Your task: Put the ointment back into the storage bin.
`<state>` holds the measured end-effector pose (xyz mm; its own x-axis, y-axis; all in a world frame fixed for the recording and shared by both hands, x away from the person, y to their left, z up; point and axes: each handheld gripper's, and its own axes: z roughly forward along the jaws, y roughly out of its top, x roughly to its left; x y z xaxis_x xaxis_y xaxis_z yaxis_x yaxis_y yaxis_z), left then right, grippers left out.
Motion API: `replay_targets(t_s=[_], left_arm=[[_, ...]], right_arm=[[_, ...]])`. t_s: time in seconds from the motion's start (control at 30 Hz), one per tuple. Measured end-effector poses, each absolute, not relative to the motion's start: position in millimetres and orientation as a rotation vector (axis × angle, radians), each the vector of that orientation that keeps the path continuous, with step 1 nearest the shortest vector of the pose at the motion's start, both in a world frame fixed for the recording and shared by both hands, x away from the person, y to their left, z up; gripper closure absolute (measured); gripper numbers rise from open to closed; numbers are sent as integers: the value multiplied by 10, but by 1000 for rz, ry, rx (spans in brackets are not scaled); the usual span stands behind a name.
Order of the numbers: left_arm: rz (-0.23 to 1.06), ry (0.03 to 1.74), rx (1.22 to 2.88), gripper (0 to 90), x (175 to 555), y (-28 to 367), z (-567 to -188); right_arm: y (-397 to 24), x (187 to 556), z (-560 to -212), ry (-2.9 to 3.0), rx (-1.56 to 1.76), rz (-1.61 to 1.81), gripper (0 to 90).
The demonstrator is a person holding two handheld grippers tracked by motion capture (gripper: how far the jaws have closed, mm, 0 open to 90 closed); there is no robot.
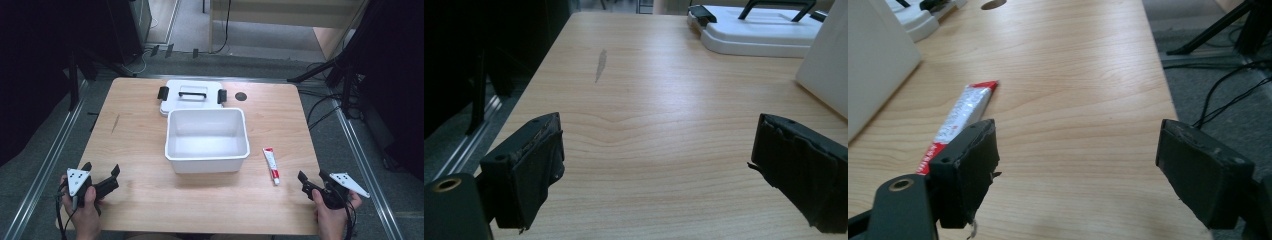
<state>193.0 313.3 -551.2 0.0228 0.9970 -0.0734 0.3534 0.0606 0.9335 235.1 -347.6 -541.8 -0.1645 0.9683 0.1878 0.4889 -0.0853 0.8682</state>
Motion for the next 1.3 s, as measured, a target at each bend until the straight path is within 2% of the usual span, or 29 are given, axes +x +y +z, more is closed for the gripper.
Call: replay_targets(t_s=[0.37, 0.63, 0.67, 1.1, 1.3], left_arm=[[894, 1456, 1418, 77, 1931, 3161, -5515], [877, 1458, 1411, 77, 1933, 3173, -5515], [874, 1460, 1410, 77, 1934, 3175, -5516], [866, 1464, 1405, 77, 1942, 3181, -5516], [859, 1466, 1406, 78, 1945, 3186, -5515]], right_arm=[[-3287, 2478, -5184, 1839, 1611, 1089, 211], [-3166, 2616, -5060, 2022, 1630, 883, 226], [-3128, 2659, -5022, 2088, 1645, 831, 250], [-2756, 2973, -4813, 2406, 1707, 469, 218], [-2554, 3140, -4773, 2458, 1706, 250, 241]])
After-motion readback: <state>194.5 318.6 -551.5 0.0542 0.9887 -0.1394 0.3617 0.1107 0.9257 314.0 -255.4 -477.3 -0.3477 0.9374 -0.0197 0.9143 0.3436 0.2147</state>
